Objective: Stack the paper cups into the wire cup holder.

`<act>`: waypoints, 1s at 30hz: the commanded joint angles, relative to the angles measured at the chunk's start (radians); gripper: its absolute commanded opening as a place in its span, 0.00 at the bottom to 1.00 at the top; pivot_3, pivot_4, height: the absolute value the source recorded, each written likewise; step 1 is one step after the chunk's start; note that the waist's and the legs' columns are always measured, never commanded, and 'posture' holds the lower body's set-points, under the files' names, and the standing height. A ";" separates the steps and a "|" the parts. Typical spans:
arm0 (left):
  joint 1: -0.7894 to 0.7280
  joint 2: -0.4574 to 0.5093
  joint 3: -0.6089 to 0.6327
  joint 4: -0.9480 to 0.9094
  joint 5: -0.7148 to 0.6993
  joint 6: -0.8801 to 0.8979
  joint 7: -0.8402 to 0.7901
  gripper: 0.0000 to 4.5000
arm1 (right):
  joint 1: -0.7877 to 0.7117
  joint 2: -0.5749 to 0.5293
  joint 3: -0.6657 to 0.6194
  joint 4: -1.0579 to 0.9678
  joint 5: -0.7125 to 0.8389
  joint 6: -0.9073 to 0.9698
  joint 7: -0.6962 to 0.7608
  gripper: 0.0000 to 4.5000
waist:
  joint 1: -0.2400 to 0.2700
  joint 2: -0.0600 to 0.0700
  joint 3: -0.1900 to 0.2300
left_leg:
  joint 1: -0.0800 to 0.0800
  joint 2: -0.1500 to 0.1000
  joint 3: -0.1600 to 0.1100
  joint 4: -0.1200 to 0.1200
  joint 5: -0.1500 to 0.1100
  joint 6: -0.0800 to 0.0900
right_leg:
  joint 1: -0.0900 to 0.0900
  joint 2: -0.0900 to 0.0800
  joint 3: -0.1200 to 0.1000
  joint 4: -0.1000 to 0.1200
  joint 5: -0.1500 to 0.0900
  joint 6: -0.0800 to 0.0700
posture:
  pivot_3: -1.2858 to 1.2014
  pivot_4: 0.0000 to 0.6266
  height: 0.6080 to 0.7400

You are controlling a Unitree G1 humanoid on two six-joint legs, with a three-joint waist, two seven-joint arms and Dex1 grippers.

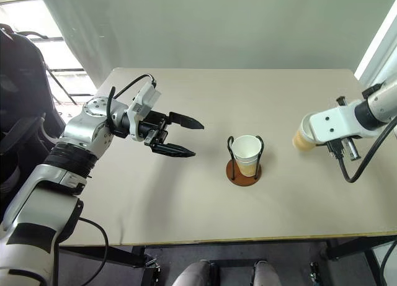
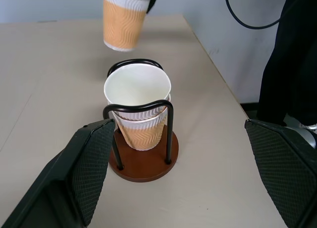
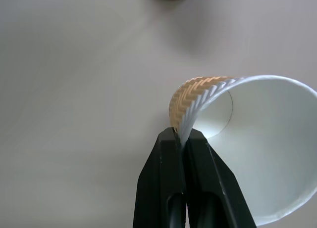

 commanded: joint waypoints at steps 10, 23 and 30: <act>-0.026 -0.015 0.002 0.020 -0.006 -0.033 -0.032 1.00 | -0.215 0.063 0.026 -0.130 0.089 0.141 0.004 0.00 | -0.001 0.000 0.000 | 0.000 0.000 -0.001 -0.001 -0.001 -0.002 | -0.001 0.000 -0.001 0.000 -0.002 -0.001 | 0.52 0.24 1.00; -0.038 -0.035 0.000 0.045 0.001 -0.047 -0.032 1.00 | -0.199 0.143 0.032 -0.281 0.145 0.294 0.004 0.00 | -0.001 0.000 0.000 | 0.000 0.000 -0.001 -0.001 0.000 -0.005 | -0.001 0.000 -0.001 0.000 -0.003 -0.001 | 0.52 0.24 1.00; -0.033 -0.028 0.004 0.040 0.000 -0.047 -0.032 1.00 | -0.170 0.171 0.034 -0.304 0.143 0.314 0.004 0.00 | -0.001 0.000 0.000 | 0.000 0.000 -0.001 -0.001 0.002 -0.009 | -0.001 0.000 -0.001 0.000 -0.003 -0.001 | 0.52 0.24 1.00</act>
